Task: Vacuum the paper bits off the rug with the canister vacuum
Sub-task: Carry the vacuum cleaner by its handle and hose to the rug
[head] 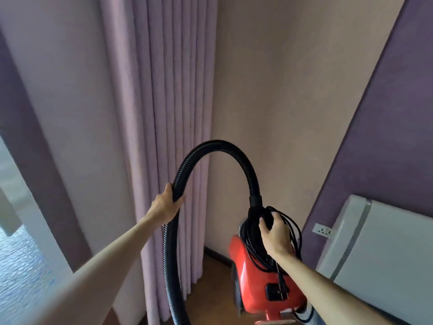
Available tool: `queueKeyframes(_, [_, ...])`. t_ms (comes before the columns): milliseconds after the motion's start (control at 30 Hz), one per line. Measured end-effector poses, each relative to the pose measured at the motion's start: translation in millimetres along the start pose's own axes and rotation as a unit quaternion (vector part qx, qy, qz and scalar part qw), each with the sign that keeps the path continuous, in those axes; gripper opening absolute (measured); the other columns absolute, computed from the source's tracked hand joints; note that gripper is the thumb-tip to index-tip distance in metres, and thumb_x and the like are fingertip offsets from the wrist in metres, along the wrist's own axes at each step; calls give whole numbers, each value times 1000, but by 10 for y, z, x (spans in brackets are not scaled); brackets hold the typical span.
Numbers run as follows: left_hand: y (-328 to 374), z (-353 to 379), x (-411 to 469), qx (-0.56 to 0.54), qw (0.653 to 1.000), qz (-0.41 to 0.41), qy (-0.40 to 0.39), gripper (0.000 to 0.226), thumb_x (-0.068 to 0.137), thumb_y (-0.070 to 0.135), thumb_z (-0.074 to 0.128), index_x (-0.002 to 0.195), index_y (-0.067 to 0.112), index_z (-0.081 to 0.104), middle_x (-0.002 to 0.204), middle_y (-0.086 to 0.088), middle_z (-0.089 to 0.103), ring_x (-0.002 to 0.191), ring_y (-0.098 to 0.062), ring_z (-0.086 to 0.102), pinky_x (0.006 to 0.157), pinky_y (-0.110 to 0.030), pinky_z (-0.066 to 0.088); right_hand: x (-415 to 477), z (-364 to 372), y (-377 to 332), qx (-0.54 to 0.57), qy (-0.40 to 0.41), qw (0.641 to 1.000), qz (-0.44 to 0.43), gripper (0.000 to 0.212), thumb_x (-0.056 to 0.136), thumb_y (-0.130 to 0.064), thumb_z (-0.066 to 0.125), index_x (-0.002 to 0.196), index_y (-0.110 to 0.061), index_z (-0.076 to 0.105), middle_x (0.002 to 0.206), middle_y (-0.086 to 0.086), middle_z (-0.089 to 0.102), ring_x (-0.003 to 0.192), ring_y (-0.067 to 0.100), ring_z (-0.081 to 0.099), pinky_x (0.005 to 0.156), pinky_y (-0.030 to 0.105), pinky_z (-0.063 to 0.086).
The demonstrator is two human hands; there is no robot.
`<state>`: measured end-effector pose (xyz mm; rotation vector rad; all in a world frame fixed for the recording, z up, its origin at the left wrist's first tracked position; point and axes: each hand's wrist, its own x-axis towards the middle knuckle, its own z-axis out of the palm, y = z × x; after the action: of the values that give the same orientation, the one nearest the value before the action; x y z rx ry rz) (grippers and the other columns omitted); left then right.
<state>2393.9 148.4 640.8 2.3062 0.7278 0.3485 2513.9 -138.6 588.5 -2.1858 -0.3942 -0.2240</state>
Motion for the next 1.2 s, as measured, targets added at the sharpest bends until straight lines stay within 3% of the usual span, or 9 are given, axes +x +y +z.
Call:
queueKeyframes(233, [-119,313,46,3,997,-74,25,34,98,46,50,104,18,32,81,-5,58,64,-17,55,48,-28,39,341,462,359,34,-86,996,-22,25,96,-21,58,117,-7,59,102,7,70,94,25,68,76,25,47])
queueKeyframes(400, [-228,563,-24,1,989,-139,52,37,97,45,51,111,15,34,88,-11,62,78,-32,63,67,-45,55,475,701,628,35,-155,986,-40,36,97,-25,56,127,-5,56,110,11,70,102,28,67,83,28,50])
queueKeyframes(567, [-459,862,-328,8,969,-230,95,40,98,41,53,111,9,35,91,-15,54,80,-35,55,67,-39,43,428,921,816,31,-226,971,-76,39,98,-25,55,131,-5,52,115,15,67,105,30,66,81,25,47])
queueKeyframes(667, [-680,1046,-598,-14,957,-270,110,37,96,39,55,109,10,36,92,-18,57,81,-37,58,69,-40,46,352,1067,943,24,-269,960,-79,39,98,-28,54,131,-7,50,114,17,67,105,33,65,86,34,51])
queueKeyframes(800, [-918,1285,-963,-28,942,-311,126,33,97,37,56,101,14,34,85,-13,57,76,-33,57,66,-36,43,183,1259,1104,13,-324,942,-87,39,98,-29,54,129,-6,51,108,17,68,101,34,66,78,30,47])
queueKeyframes(933, [-1157,1467,-1341,-45,929,-342,134,32,97,31,57,110,6,40,85,-11,59,82,-34,61,68,-37,44,-61,1437,1171,13,-374,923,-91,38,98,-28,55,128,-6,52,111,20,68,103,36,65,76,28,44])
queueKeyframes(1033, [-1327,1576,-1614,-56,918,-370,130,24,98,26,56,108,11,39,78,-3,58,78,-28,59,68,-33,41,-246,1602,1234,15,-407,909,-87,37,97,-27,57,127,-6,53,111,22,67,103,38,65,75,28,45])
queueKeyframes(1200, [-1656,1839,-1929,-72,888,-426,154,35,99,31,55,119,7,40,90,-12,60,79,-29,57,68,-33,40,-577,1910,1459,8,-451,887,-95,36,97,-26,58,127,-8,53,109,19,69,101,37,66,75,28,45])
